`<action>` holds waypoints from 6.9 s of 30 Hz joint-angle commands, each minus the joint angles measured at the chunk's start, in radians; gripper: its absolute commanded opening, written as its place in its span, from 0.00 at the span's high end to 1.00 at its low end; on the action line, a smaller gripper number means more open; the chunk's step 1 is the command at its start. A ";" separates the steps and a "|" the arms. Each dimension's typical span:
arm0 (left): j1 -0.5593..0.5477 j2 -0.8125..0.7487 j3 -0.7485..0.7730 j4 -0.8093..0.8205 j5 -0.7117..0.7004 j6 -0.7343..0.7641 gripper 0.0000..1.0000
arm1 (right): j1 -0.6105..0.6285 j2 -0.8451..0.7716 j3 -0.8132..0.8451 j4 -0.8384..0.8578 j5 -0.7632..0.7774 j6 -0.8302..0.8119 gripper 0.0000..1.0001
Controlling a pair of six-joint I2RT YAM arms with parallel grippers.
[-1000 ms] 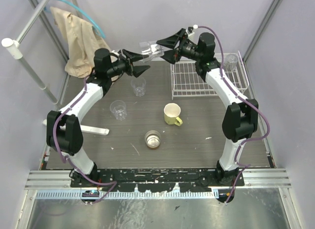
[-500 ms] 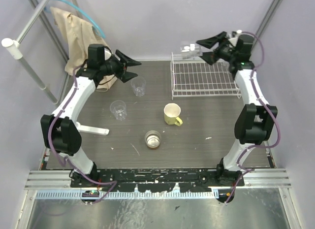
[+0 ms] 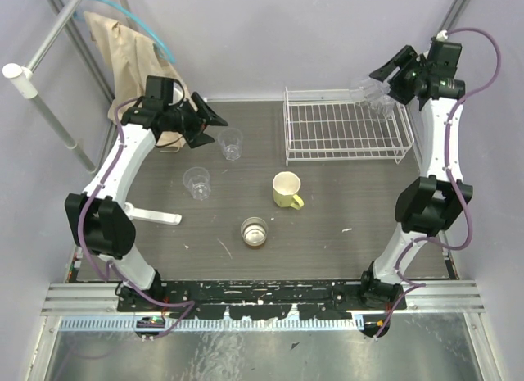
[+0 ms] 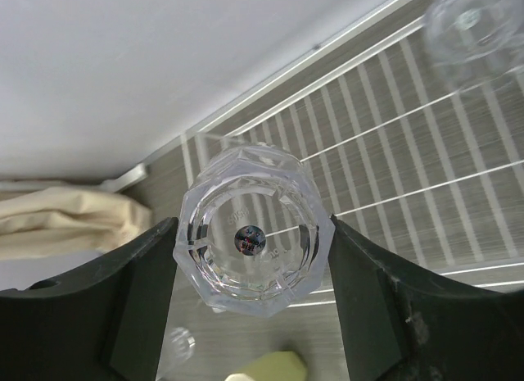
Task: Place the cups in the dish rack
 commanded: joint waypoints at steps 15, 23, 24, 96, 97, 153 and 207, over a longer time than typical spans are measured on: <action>0.024 0.066 -0.010 -0.022 -0.011 0.065 0.24 | -0.022 0.230 0.301 -0.230 0.504 -0.329 0.73; 0.034 0.084 -0.002 -0.033 -0.012 0.077 0.24 | -0.019 0.290 0.330 -0.217 0.546 -0.364 0.73; 0.035 0.085 -0.001 -0.034 -0.012 0.079 0.24 | -0.020 0.297 0.333 -0.214 0.546 -0.367 0.73; 0.049 0.153 -0.023 -0.010 0.007 0.082 0.23 | 0.040 0.457 0.309 -0.178 0.663 -0.413 0.17; 0.049 0.154 -0.026 -0.008 0.007 0.081 0.23 | 0.041 0.454 0.307 -0.178 0.665 -0.414 0.15; -0.040 0.683 0.588 -0.368 -0.369 0.223 0.66 | 0.053 -0.150 -0.024 -0.117 0.670 -0.337 0.07; -0.093 0.145 -0.111 1.153 0.395 -0.881 1.00 | 0.382 -0.146 -0.349 0.901 -0.482 0.876 0.00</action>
